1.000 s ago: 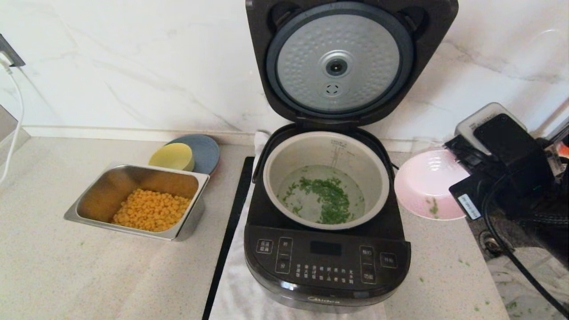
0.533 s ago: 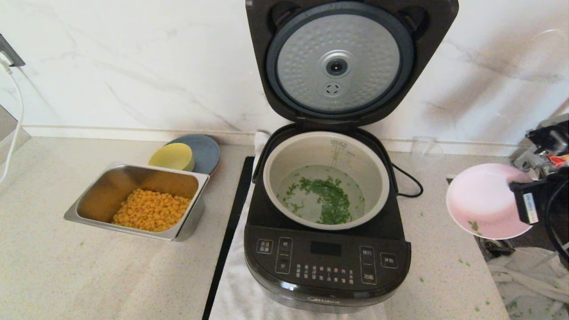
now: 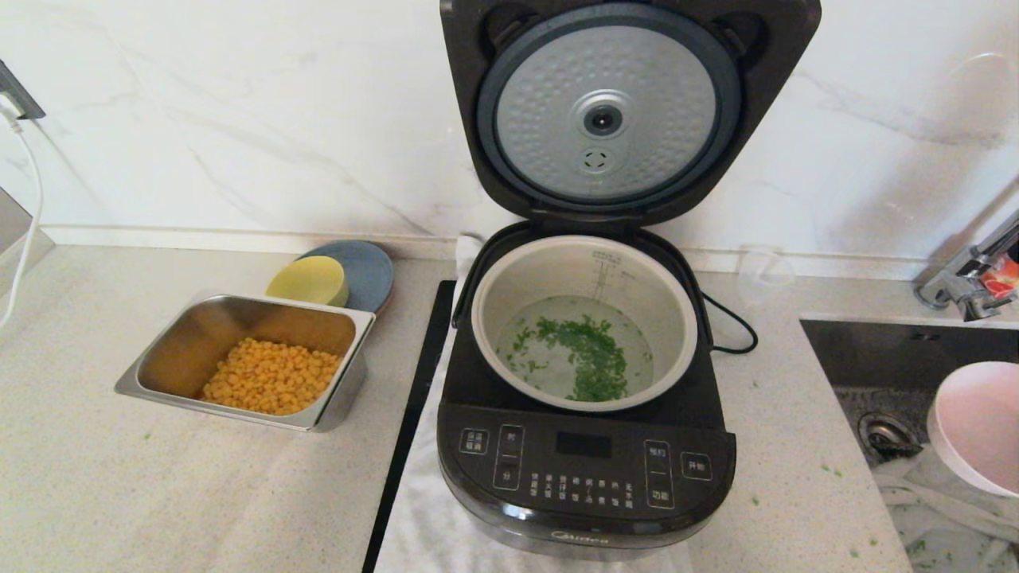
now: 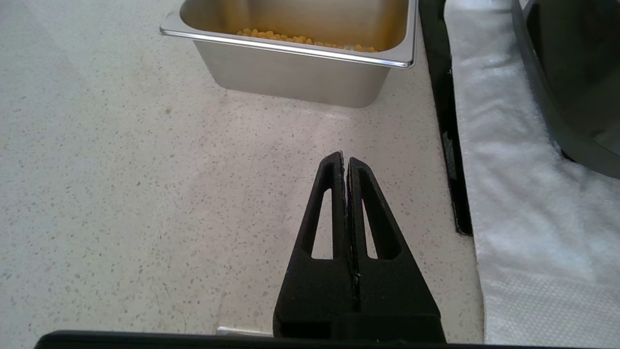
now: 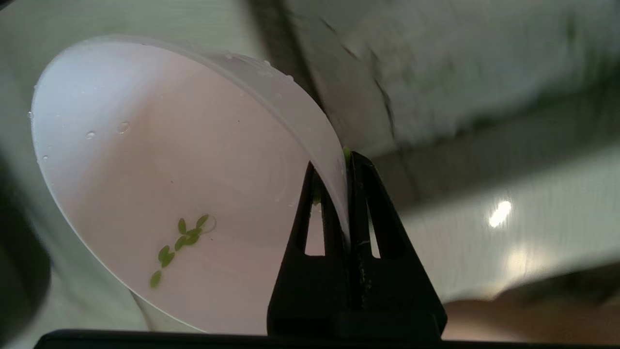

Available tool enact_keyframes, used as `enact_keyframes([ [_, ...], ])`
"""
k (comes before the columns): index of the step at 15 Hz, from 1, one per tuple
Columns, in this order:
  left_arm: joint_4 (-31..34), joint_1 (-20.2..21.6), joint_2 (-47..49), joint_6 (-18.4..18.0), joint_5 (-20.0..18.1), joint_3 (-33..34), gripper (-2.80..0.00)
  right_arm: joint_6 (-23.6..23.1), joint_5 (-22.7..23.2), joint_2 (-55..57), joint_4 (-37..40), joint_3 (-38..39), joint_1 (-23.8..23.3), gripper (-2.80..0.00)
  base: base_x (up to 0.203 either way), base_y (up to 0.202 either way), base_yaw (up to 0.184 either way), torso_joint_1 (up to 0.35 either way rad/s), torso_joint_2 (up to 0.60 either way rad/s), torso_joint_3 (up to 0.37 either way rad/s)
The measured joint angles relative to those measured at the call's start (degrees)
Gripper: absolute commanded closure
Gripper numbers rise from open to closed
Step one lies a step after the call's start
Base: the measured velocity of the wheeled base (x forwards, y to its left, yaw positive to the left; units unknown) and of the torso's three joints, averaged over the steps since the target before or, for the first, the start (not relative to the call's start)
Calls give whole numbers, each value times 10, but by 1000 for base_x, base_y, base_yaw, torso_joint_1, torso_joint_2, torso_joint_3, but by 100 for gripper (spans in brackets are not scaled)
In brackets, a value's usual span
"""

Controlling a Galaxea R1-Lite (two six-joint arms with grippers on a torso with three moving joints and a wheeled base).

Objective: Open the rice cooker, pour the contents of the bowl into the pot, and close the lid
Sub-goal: Fill a bowl with water from the tap

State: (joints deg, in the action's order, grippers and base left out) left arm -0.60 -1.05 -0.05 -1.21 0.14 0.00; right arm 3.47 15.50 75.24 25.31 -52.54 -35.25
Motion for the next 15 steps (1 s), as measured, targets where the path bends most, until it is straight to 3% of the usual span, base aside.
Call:
enact_keyframes([
  [4, 0, 0, 0, 1, 0, 0, 0, 25, 55, 76, 10, 11, -178, 0, 0, 0, 0, 0, 0, 0],
  [7, 0, 0, 0, 0, 0, 0, 0, 36, 102, 127, 9, 10, -276, 0, 0, 0, 0, 0, 0, 0],
  [11, 0, 0, 0, 0, 0, 0, 0, 38, 129, 211, 11, -29, -358, 0, 0, 0, 0, 0, 0, 0],
  [15, 0, 0, 0, 1, 0, 0, 0, 39, 148, 299, 17, -106, -409, 0, 0, 0, 0, 0, 0, 0],
])
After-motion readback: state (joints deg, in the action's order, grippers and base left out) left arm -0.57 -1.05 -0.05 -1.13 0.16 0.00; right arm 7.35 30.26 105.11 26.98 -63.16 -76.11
